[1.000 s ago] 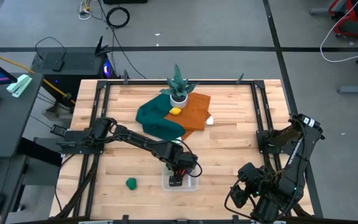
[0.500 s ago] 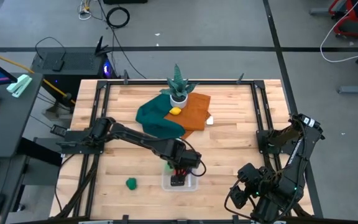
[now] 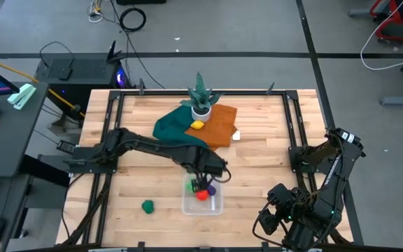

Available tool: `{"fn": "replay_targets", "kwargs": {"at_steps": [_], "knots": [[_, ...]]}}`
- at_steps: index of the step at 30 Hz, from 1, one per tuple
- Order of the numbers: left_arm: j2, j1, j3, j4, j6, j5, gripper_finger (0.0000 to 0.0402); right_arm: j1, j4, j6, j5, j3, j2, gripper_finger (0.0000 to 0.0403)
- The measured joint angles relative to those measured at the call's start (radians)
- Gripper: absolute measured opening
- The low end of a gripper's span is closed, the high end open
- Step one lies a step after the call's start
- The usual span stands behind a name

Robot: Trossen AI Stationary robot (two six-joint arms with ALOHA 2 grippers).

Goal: Pick and placing Produce into tupperware
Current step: Put the green melon into the transparent bin

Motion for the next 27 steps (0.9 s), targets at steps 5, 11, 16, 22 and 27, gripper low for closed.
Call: {"fn": "replay_targets", "kwargs": {"at_steps": [5, 11, 16, 22, 27], "knots": [[0.0, 0.077, -0.016, -0.058, -0.045, 0.01, 0.0355, 0.0, 0.0, 0.0, 0.0, 0.0, 0.0, 0.0309], [0.0, 0.168, -0.016, -0.026, -0.095, 0.039, 0.0355, 0.0, 0.008, 0.0, 0.014, 0.0, 0.0, 0.0309], [0.0, 0.197, -0.016, -0.01, -0.122, 0.072, 0.0355, 0.001, 0.007, 0.0, 0.026, 0.0, 0.0, 0.0309], [0.003, 0.196, -0.07, -0.003, -0.229, 0.075, 0.0355, 0.001, 0.007, -0.016, 0.029, 0.0, 0.0, 0.0309], [0.005, 0.196, -0.22, 0.063, -0.23, 0.077, 0.0355, 0.001, 0.007, -0.03, 0.03, 0.0, 0.0, 0.0309]]}}
